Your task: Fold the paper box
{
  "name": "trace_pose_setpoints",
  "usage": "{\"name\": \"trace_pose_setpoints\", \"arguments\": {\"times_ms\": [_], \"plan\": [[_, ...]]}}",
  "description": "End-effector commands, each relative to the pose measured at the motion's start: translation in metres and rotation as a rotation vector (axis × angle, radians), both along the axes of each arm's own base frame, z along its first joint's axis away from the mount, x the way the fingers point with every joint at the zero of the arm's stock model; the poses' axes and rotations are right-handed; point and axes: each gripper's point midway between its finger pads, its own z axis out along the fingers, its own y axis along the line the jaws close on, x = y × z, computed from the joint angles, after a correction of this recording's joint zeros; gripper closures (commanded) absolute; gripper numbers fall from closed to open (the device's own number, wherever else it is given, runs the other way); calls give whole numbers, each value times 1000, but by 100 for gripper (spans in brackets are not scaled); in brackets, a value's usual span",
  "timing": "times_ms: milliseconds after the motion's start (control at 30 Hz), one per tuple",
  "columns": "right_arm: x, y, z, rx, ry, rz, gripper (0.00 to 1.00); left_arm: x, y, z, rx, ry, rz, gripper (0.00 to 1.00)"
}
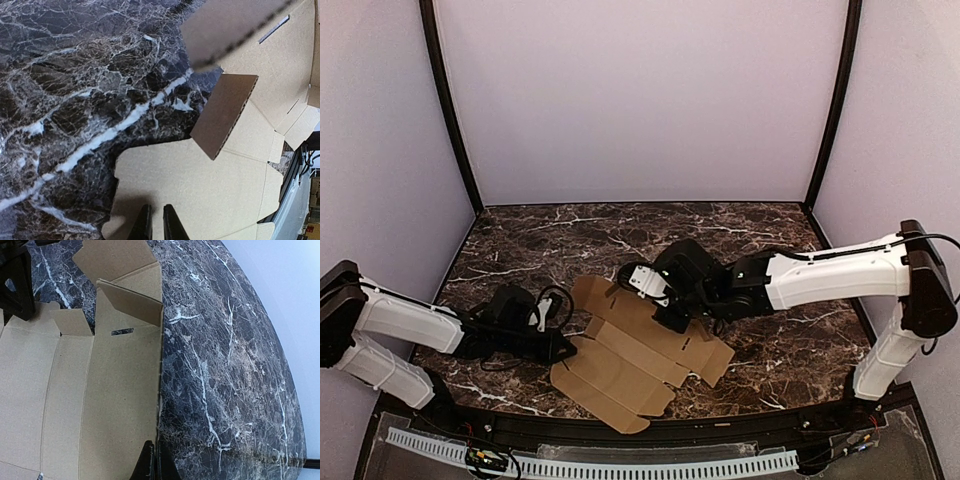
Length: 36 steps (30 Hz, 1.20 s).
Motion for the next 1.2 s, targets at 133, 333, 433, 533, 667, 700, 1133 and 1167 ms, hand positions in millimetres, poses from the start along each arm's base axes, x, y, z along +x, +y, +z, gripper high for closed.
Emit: {"name": "trace_pose_setpoints", "arguments": {"times_ms": [133,333,433,533,667,700,1133,1167], "plan": [[-7,7,16,-29,-159,98,100,-3,-1,17,-76,-36,15,90],[-17,23,16,-70,-226,157,100,-4,1,32,-131,-59,39,90],[-21,29,14,-103,-254,160,100,-7,4,35,-135,-64,42,90],[-19,30,7,-148,-285,145,100,-10,7,39,-138,-66,41,90],[-11,23,-1,-209,-338,102,100,-14,15,50,-128,-92,44,90],[-9,22,0,-215,-352,93,100,-15,20,52,-118,-103,50,89],[5,17,35,-257,-634,110,100,-17,46,99,-100,-244,93,82],[3,16,36,-264,-650,123,100,-16,44,101,-106,-251,90,82]]}}
